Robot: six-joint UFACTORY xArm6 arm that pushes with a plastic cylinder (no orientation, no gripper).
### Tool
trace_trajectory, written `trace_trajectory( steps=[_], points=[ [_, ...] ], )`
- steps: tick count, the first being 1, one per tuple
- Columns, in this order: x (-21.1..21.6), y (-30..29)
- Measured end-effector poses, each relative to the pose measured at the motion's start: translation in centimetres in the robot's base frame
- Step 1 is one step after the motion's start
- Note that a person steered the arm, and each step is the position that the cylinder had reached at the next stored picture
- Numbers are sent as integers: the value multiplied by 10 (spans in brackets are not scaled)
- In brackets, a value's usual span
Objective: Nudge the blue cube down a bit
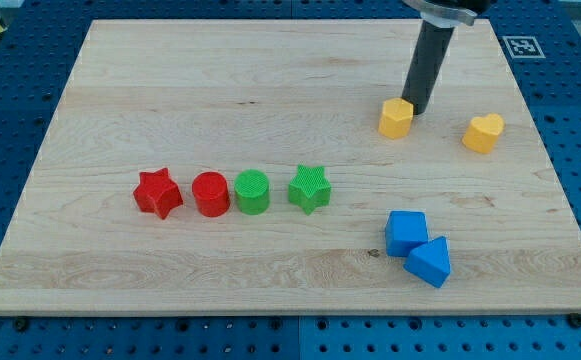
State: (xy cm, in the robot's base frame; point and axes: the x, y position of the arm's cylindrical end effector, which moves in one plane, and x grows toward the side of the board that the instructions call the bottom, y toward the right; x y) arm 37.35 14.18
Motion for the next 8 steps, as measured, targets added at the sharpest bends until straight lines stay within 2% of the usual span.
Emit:
trace_trajectory(
  steps=[2,5,8],
  points=[
    [0,-40],
    [15,-46],
    [78,-42]
  ],
)
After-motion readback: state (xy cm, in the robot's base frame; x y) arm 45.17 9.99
